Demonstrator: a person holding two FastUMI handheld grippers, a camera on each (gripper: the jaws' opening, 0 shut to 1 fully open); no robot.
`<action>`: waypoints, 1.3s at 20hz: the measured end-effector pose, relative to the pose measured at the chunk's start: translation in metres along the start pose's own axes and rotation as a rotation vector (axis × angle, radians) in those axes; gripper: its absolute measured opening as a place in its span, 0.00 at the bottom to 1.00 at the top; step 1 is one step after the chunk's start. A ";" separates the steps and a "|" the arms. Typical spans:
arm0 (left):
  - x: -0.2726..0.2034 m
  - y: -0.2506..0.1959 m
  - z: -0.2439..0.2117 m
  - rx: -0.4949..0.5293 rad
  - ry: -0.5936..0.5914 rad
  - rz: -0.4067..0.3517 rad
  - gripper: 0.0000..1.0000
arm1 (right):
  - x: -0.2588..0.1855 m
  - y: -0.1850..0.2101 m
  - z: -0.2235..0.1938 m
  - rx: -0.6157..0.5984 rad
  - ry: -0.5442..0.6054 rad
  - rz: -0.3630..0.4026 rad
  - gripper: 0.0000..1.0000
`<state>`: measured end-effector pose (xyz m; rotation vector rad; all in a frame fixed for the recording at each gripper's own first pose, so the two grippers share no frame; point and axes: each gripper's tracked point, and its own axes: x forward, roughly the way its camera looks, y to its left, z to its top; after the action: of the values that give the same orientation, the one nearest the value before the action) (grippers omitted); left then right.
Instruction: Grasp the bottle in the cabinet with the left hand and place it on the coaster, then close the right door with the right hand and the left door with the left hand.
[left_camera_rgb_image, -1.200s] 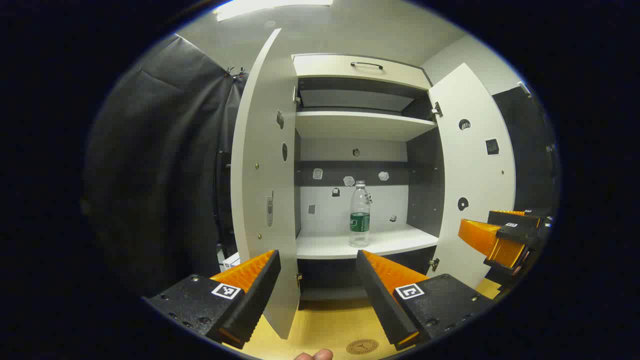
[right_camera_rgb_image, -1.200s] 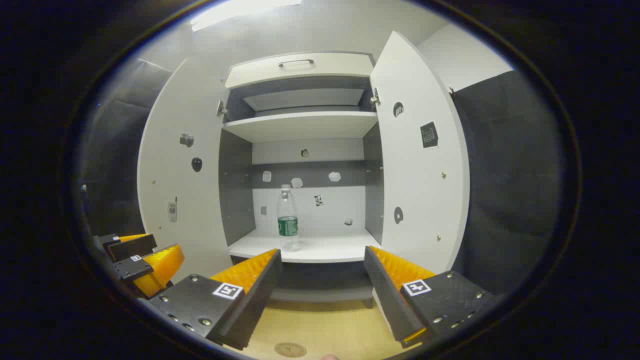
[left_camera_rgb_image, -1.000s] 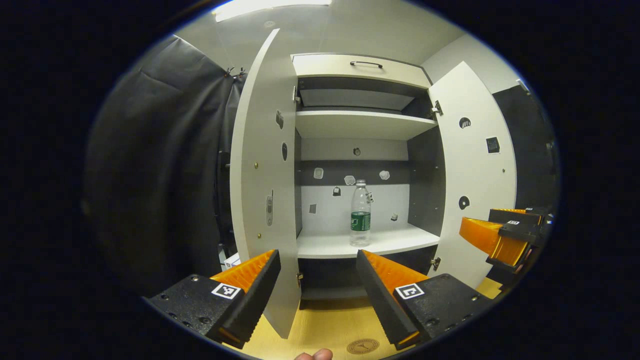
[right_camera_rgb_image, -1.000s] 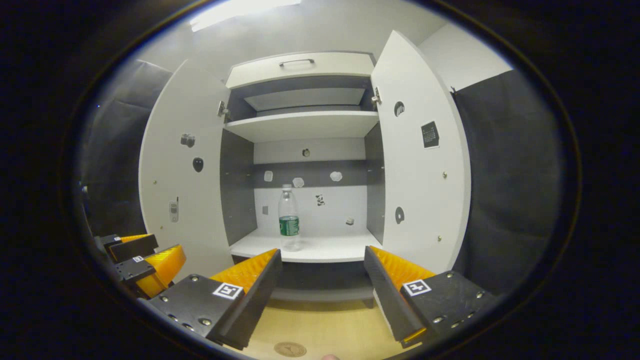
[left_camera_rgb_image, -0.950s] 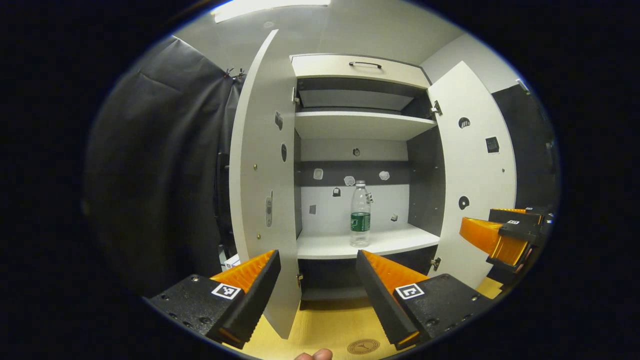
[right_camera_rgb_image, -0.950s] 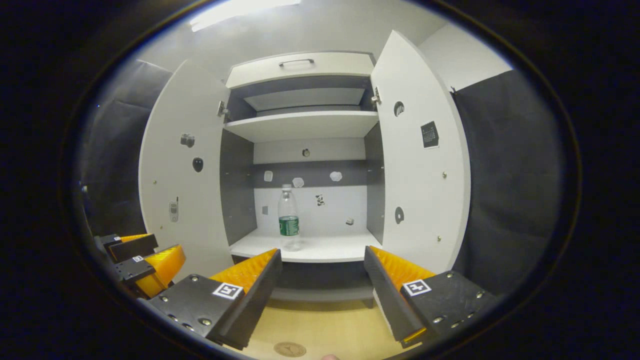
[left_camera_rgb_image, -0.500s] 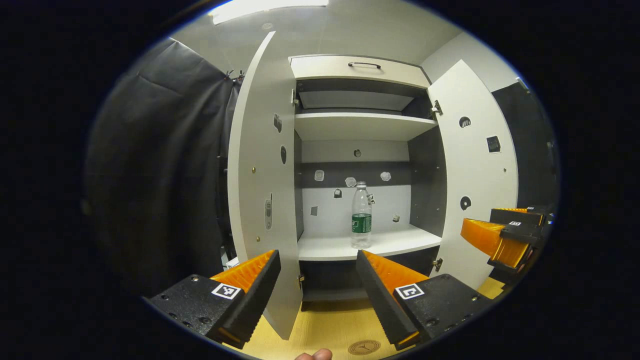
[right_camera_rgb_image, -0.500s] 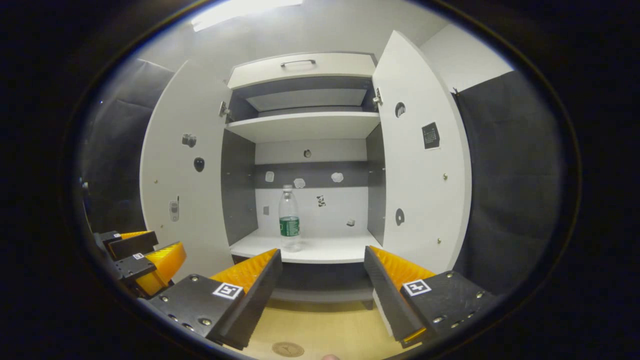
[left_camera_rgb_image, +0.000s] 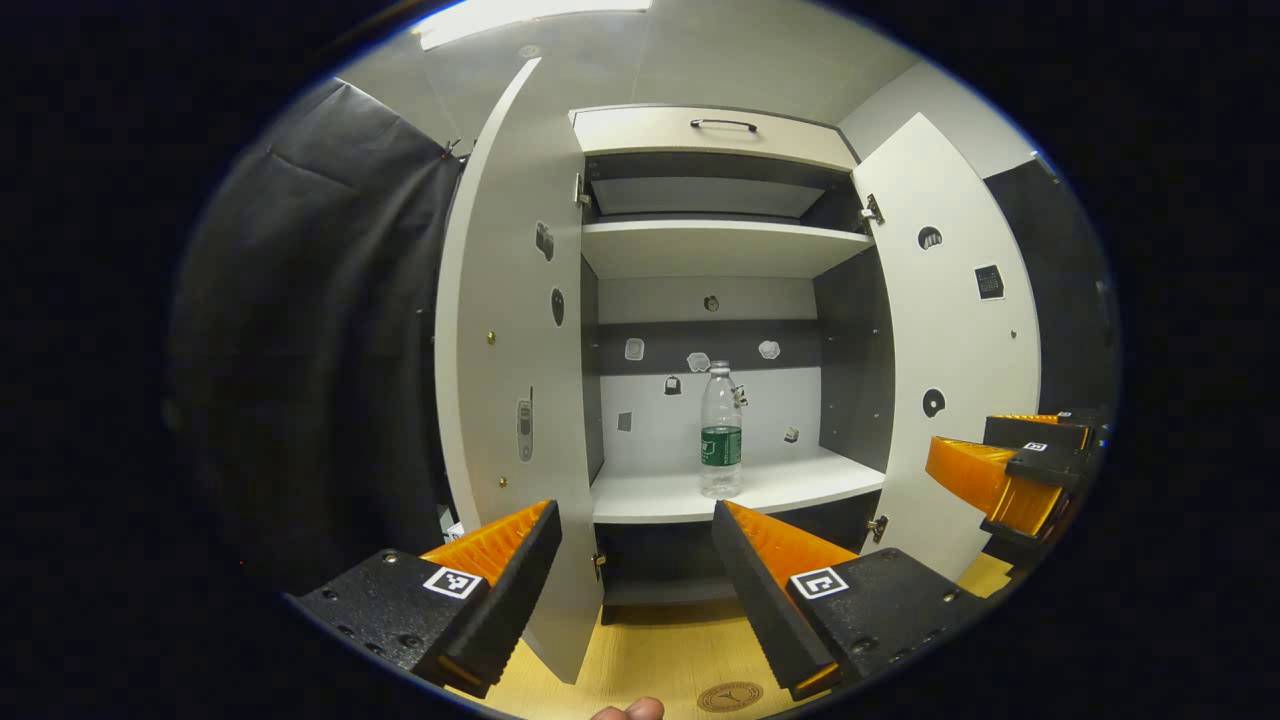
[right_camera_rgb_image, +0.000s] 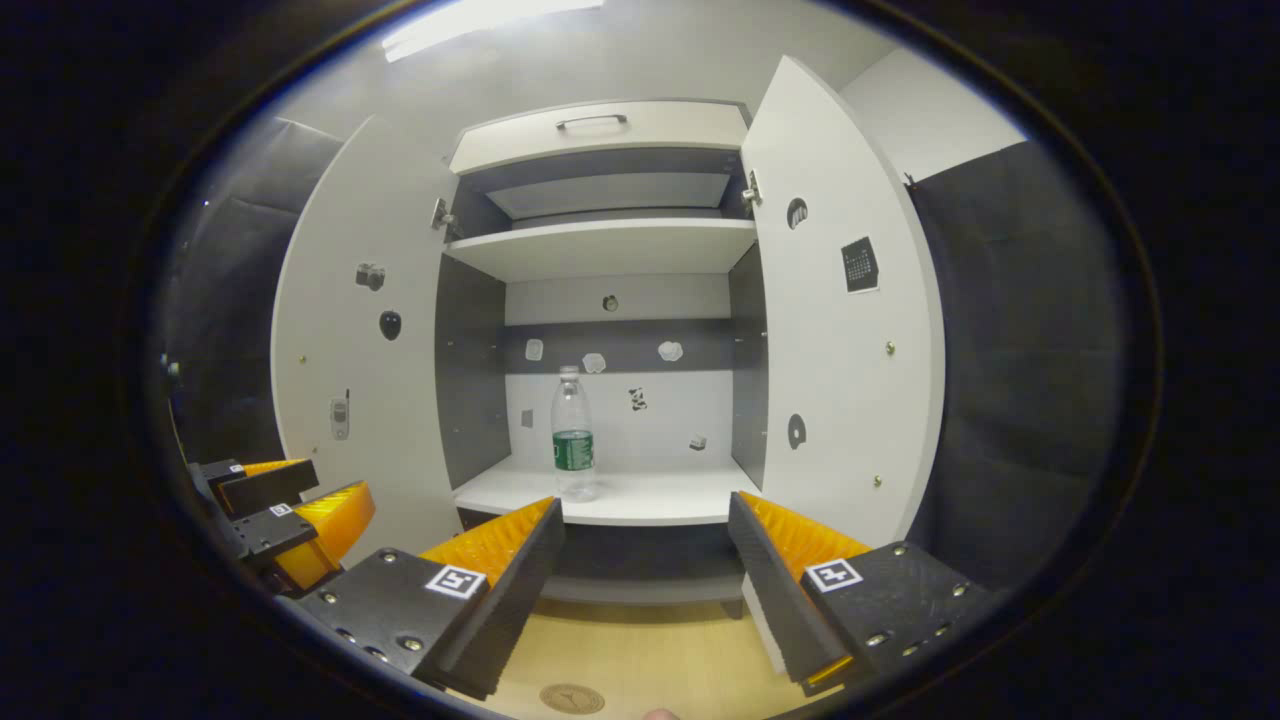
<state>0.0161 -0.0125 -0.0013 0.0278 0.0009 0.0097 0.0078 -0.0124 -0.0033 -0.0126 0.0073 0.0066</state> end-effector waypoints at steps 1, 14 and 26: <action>0.005 -0.002 -0.002 -0.004 0.005 -0.004 0.96 | 0.001 -0.001 -0.001 -0.001 0.003 0.000 1.00; 0.129 -0.056 0.013 0.021 -0.027 -0.081 0.97 | 0.011 -0.036 -0.009 -0.030 0.039 -0.058 1.00; 0.243 -0.089 0.011 0.007 -0.018 -0.116 0.95 | 0.023 -0.054 -0.013 -0.037 0.069 -0.078 1.00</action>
<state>0.2596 -0.0991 0.0069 0.0352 -0.0159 -0.1068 0.0311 -0.0659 -0.0159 -0.0499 0.0758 -0.0720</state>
